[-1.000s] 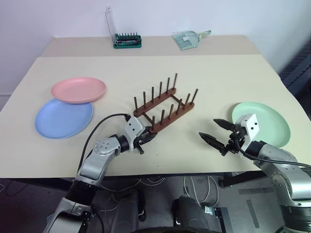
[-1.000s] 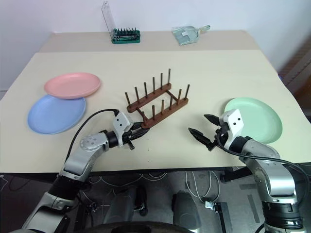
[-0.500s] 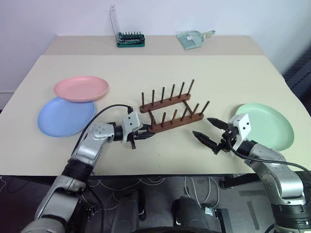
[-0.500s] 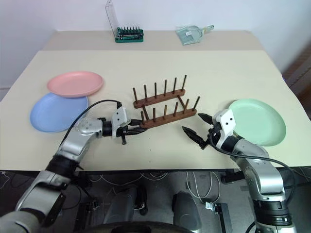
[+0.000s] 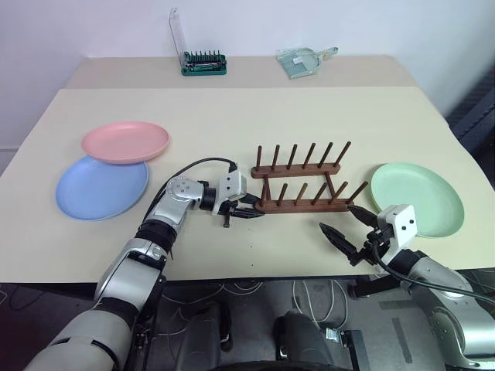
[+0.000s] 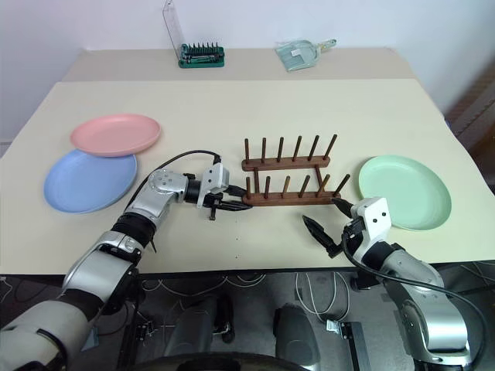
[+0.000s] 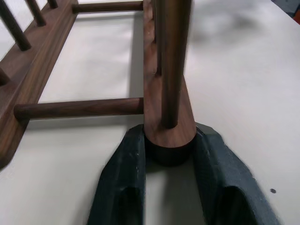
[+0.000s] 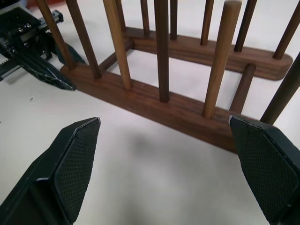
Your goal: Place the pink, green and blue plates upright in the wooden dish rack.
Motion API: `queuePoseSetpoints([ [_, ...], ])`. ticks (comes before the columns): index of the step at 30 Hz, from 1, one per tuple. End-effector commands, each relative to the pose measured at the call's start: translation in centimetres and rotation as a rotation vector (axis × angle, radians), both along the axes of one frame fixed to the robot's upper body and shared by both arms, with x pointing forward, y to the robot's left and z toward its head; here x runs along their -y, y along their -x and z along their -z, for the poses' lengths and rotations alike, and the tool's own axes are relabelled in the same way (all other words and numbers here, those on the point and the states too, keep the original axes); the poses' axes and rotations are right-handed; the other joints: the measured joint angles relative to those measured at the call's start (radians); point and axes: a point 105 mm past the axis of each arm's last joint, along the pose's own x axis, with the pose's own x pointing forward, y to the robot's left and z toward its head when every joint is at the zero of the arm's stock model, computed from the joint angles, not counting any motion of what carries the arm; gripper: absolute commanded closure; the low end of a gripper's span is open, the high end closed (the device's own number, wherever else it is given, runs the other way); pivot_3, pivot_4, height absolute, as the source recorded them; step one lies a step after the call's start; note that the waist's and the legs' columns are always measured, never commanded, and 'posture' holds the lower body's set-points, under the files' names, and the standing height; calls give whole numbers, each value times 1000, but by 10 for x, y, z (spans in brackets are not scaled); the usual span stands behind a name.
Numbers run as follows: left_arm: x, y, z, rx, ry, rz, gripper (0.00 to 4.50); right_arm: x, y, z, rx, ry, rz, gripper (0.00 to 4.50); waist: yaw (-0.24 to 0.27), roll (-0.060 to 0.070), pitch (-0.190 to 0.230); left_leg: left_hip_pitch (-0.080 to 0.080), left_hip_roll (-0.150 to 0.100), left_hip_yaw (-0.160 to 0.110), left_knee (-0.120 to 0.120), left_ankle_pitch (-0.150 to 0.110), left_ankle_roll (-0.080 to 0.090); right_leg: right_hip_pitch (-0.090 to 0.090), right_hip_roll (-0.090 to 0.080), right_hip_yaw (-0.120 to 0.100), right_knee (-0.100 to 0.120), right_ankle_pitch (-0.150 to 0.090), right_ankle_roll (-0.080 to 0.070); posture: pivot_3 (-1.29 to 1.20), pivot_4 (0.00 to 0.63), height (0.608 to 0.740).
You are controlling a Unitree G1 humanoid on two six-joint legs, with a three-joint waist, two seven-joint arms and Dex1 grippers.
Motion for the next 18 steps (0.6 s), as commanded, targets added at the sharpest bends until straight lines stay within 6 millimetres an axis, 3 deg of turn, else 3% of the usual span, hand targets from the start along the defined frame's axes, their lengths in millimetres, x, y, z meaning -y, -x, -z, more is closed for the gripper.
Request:
queuePoseSetpoints([
  [1,-5,-2,0,-11,5,-16,1235,-2,1,-16,67,1,-3,0,0,0,0,0,0,0,0,0,0,0,0,0,0,0,0,0,150,732],
  [3,-16,-6,0,-10,29,-79,208,0,0,-15,61,17,-4,0,0,0,0,0,0,0,0,0,0,0,0,0,0,0,0,0,150,732],
  [4,-19,-6,0,-8,36,-95,23,1,0,-15,59,22,-4,0,-2,0,0,0,0,0,0,0,0,0,0,0,0,0,0,0,150,732],
  [7,-40,-2,-5,-33,71,-154,23,7,-3,-9,17,76,-10,0,-8,0,0,0,0,0,0,0,0,0,0,1,1,0,0,0,150,732],
  [8,-45,3,-6,-46,82,-155,5,10,-4,-6,1,101,-12,255,-9,0,0,1,1,0,0,0,0,0,0,1,1,0,0,0,150,732],
  [11,-52,18,-8,-81,97,-140,872,14,-5,-5,-16,118,-21,1231,-5,0,0,1,1,0,-1,1,-1,0,1,1,1,0,0,0,150,732],
  [17,-41,42,-5,-110,70,-97,3953,30,-11,6,-88,228,-18,4446,3,0,0,1,0,0,0,2,-3,1,-1,0,0,0,0,0,150,732],
  [18,-36,44,-4,-109,57,-92,4441,31,-13,7,-92,243,-17,4500,4,0,0,1,0,0,0,2,-3,1,-1,0,0,0,0,0,150,732],
])
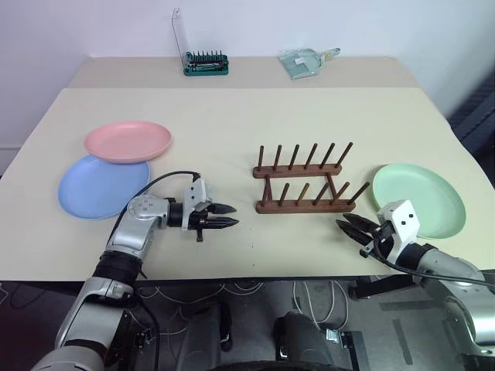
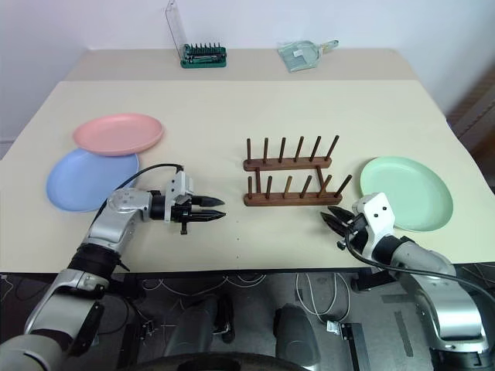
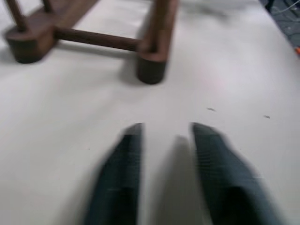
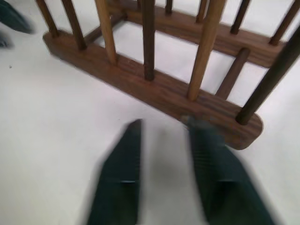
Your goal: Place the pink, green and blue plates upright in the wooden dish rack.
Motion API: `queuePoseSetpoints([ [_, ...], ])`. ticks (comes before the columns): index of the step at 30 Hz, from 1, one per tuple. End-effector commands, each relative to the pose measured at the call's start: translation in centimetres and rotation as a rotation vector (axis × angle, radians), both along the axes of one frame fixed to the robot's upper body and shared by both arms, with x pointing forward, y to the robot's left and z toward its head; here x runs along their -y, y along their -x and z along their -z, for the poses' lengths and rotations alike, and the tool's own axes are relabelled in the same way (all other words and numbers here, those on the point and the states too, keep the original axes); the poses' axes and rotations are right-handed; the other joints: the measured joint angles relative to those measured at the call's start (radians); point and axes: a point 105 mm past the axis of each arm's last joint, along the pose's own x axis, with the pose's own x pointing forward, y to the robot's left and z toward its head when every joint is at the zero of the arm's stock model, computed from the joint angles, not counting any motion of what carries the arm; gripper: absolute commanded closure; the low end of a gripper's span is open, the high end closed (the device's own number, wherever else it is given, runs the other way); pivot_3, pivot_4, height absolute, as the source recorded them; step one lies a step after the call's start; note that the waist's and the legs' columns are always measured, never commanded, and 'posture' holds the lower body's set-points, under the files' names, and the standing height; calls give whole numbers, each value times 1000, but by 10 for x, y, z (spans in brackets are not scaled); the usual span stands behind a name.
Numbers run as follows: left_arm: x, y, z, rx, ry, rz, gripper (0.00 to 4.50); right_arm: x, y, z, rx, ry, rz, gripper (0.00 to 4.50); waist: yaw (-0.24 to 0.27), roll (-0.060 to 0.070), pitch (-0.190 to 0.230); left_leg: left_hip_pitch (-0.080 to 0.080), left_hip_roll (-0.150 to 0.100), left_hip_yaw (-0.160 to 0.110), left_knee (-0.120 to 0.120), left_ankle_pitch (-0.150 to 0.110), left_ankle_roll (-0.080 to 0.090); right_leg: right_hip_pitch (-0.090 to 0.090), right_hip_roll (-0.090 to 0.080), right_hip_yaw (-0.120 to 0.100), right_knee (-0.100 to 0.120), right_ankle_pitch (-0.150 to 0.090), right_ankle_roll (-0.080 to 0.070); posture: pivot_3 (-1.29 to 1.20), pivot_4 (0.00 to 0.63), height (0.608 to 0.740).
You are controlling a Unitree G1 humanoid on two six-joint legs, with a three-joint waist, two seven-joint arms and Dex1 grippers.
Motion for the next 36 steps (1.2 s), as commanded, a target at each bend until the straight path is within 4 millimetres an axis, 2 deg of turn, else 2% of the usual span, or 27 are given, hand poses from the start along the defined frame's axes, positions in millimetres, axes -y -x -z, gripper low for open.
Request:
queuePoseSetpoints([
  [1,21,8,-7,28,-3,49,4441,10,-4,2,-6,70,11,4500,0,0,0,0,0,0,0,0,0,0,0,0,0,0,0,0,150,732],
  [6,35,13,-4,13,-17,57,4441,16,-7,7,-33,123,21,4500,-5,0,0,0,0,0,0,0,0,0,1,0,0,0,0,0,150,732],
  [9,50,2,-1,57,-13,-15,4441,13,-13,13,-37,170,4,4500,-6,0,0,1,1,0,0,0,0,0,2,0,1,0,0,0,150,732],
  [13,56,-5,0,79,2,-61,4441,15,-29,16,-23,210,34,4500,-4,0,0,1,1,0,1,0,0,1,1,0,1,0,0,0,150,732],
  [18,57,-27,-3,128,16,-201,4441,10,-51,15,32,238,44,4500,-6,-1,-1,2,1,0,1,1,-1,2,1,0,1,0,1,0,150,732],
  [26,50,-43,1,177,6,-321,4441,6,-77,9,108,255,71,4500,-6,0,-1,2,1,0,1,1,-1,2,1,0,1,1,1,0,150,732],
  [32,44,-55,1,194,4,-396,4441,7,-89,7,136,257,94,4500,-5,0,-1,3,1,1,1,1,-1,3,1,0,1,1,1,0,150,732],
  [36,45,-54,0,191,16,-386,4441,8,-87,6,142,259,87,4500,-5,0,-1,3,1,1,1,1,-1,3,1,0,1,1,1,0,150,732],
])
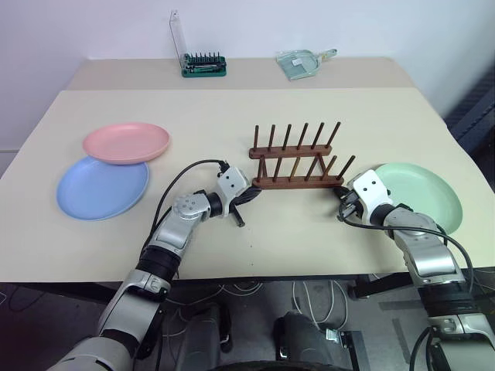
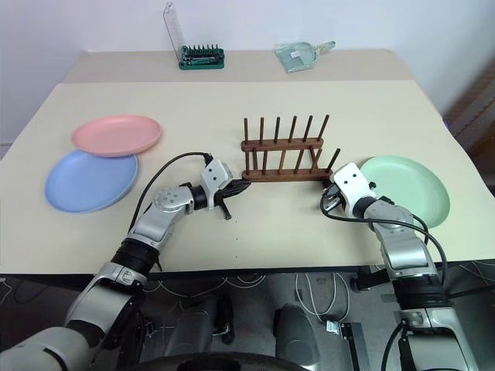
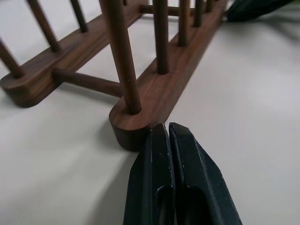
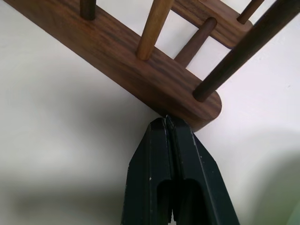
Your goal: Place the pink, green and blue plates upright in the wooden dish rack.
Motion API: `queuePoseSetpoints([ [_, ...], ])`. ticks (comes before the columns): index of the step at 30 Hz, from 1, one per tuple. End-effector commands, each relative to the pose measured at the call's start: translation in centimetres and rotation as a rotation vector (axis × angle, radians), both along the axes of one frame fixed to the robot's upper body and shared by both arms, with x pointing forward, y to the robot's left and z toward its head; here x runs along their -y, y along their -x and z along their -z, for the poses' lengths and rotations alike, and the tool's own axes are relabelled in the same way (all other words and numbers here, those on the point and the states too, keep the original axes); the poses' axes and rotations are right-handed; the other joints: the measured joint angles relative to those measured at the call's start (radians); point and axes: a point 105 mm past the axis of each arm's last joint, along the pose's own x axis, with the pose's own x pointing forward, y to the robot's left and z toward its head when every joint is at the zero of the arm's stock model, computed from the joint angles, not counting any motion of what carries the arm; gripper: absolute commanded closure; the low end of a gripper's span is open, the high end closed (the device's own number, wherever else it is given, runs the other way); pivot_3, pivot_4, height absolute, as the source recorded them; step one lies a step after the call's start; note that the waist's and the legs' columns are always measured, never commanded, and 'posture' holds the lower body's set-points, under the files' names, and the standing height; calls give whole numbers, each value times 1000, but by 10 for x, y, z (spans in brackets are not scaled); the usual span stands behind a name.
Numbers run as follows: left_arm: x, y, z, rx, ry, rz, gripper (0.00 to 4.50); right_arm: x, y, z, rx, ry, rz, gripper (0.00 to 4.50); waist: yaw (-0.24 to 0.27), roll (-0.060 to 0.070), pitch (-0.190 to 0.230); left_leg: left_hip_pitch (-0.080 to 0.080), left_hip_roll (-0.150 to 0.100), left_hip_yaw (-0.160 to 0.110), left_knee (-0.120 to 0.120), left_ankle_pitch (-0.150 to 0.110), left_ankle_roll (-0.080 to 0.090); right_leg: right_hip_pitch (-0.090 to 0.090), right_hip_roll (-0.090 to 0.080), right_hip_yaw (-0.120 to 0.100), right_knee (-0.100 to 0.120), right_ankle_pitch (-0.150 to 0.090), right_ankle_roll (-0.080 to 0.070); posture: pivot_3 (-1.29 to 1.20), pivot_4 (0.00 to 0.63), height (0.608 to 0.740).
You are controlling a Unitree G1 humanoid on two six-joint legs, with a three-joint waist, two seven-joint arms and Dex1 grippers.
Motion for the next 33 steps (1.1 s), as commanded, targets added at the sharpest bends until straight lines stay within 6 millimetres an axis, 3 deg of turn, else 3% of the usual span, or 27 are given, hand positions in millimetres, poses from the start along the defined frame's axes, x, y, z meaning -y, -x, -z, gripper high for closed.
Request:
queuePoseSetpoints([
  [1,-8,-2,5,-12,-7,-31,4441,2,0,-5,24,5,1,4500,0,0,0,0,0,0,0,0,0,0,0,0,0,0,0,0,150,732],
  [6,-15,1,-3,-10,31,-22,4441,-1,12,-18,50,9,-64,4500,0,0,0,0,0,0,0,0,0,0,0,0,0,0,0,0,150,732],
  [8,-30,6,-20,-28,114,-15,4441,-7,27,-32,65,-11,-126,4500,-3,0,0,-1,0,1,-1,0,0,-1,0,0,0,0,0,0,150,732],
  [9,-40,8,-28,-33,148,-28,4208,-8,32,-35,62,-15,-142,4500,-5,0,0,-2,0,1,-2,0,0,-3,0,0,0,0,0,0,150,732],
  [11,-60,12,-45,-25,204,-53,3579,-9,41,-34,42,1,-166,4500,-7,0,1,-2,1,1,-2,1,-2,-4,1,1,0,0,0,0,150,732],
  [15,-98,11,-78,66,235,-184,1614,-15,51,-34,24,0,-189,4500,-1,0,1,-2,1,0,-2,1,-2,-2,0,0,0,0,0,0,150,732],
  [18,-133,-4,-111,158,242,-402,70,-21,51,-37,29,-5,-207,4500,4,-1,1,-2,0,0,-2,1,-1,-2,0,0,0,0,0,0,150,732],
  [21,-170,-18,-132,153,285,-645,26,-23,49,-38,28,-10,-218,4500,4,-2,2,-2,0,-1,-1,1,-1,-2,0,0,0,0,0,0,150,732],
  [23,-185,-18,-147,147,353,-731,26,-24,46,-36,22,-12,-223,4500,0,-2,2,-2,0,-1,-1,1,-1,-2,0,0,0,0,0,0,150,732],
  [26,-208,-18,-164,203,317,-917,26,-25,43,-34,15,-12,-232,4500,1,-2,2,-2,0,-1,-2,1,-2,-2,1,0,0,0,0,0,150,732],
  [28,-218,-18,-170,211,314,-1011,26,-25,41,-33,14,-15,-236,4500,3,-3,2,-2,0,0,-1,1,-2,-2,1,0,0,0,1,0,150,732],
  [31,-262,-14,-165,65,406,-1354,26,-29,39,-30,8,-20,-254,4500,3,-7,5,-2,0,0,-1,1,-2,-2,1,0,0,0,1,0,150,732],
  [33,-274,-11,-162,21,411,-1446,26,-32,38,-29,8,-23,-261,4500,3,-8,5,-2,0,-1,-1,1,-2,-2,1,0,0,0,1,0,150,732],
])
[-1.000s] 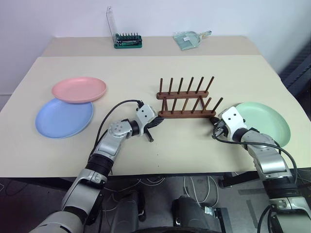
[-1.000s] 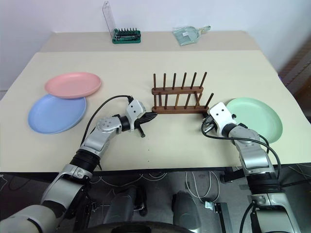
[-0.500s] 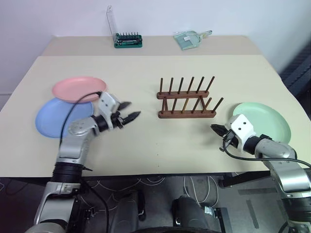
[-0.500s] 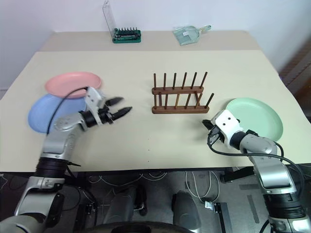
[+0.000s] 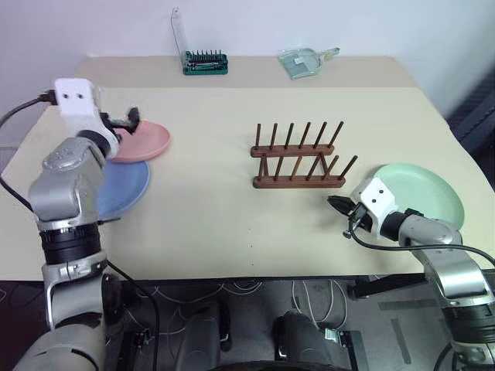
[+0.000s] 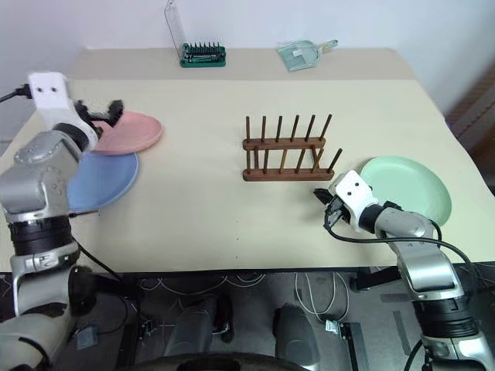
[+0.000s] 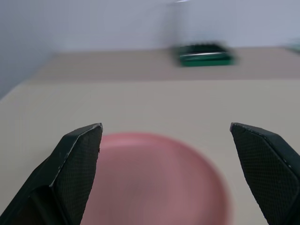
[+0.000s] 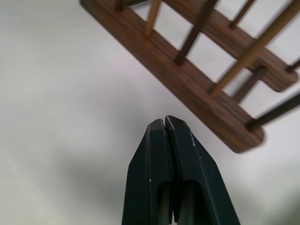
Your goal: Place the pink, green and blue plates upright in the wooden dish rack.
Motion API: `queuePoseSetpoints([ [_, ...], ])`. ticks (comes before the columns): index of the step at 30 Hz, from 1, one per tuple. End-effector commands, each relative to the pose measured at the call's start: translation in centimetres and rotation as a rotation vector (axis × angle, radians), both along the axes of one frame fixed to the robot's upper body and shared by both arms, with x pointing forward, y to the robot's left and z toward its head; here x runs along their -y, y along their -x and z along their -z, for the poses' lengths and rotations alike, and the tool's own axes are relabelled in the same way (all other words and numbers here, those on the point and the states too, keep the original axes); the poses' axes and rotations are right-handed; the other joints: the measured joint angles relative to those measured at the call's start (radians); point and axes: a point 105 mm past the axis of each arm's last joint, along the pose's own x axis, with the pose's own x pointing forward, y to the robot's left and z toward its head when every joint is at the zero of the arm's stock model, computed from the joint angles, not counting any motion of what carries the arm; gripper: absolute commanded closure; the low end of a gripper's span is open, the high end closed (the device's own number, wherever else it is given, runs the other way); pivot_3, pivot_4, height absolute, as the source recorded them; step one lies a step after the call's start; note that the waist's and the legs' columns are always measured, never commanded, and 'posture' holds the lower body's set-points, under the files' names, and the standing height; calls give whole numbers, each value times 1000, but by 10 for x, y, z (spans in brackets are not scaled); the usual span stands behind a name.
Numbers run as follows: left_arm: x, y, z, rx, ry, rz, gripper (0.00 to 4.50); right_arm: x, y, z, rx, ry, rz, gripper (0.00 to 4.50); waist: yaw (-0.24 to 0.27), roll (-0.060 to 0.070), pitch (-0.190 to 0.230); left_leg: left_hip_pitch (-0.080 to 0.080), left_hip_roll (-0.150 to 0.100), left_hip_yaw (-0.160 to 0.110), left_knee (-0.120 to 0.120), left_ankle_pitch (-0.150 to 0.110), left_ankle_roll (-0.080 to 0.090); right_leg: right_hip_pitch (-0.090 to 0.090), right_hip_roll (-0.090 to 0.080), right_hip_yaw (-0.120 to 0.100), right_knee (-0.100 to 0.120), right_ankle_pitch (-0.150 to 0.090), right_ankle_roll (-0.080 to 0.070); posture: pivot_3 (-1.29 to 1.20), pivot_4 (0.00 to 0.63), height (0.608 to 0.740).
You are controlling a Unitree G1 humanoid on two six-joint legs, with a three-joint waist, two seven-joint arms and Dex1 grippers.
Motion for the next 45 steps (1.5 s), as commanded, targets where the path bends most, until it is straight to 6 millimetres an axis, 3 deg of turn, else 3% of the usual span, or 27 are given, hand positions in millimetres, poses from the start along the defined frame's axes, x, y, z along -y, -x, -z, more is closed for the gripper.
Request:
queuePoseSetpoints([
  [1,-29,11,-2,-60,55,-171,26,-4,-3,-7,38,-5,-20,4500,-1,0,0,0,0,0,0,0,0,0,0,0,0,0,0,0,150,732],
  [7,-30,12,15,-186,146,-191,26,-10,-3,-9,42,-22,-46,4500,0,-2,1,0,0,0,0,0,-1,0,0,0,0,0,1,0,150,732],
  [14,-31,9,39,-295,262,-242,26,-47,40,-29,-40,-164,-292,4500,1,-4,2,0,0,0,0,0,-1,0,0,0,0,0,1,0,150,732],
  [22,-26,-4,46,-289,326,-225,26,-56,39,-30,-17,-165,-286,4500,1,-7,2,0,0,0,0,1,-2,-1,0,0,1,0,0,0,150,732],
  [25,-27,-6,47,-285,324,-229,769,-56,40,-29,-17,-163,-284,4500,2,-7,2,0,0,0,0,1,-2,-1,0,0,1,0,0,0,150,732],
  [32,-26,-6,47,-274,322,-240,4359,-56,39,-29,-13,-162,-277,4500,1,-8,2,0,0,0,0,1,-2,-1,0,0,1,0,0,0,150,732],
  [41,-21,-6,45,-248,347,-221,4439,-57,36,-35,9,-150,-286,4500,1,-8,2,0,0,0,0,1,-2,-1,0,0,1,0,0,0,150,732],
  [45,-17,-11,12,-27,385,-163,4439,-62,33,-44,51,-133,-300,4500,1,-9,3,0,0,0,0,1,-2,-1,0,0,1,0,0,0,150,732],
])
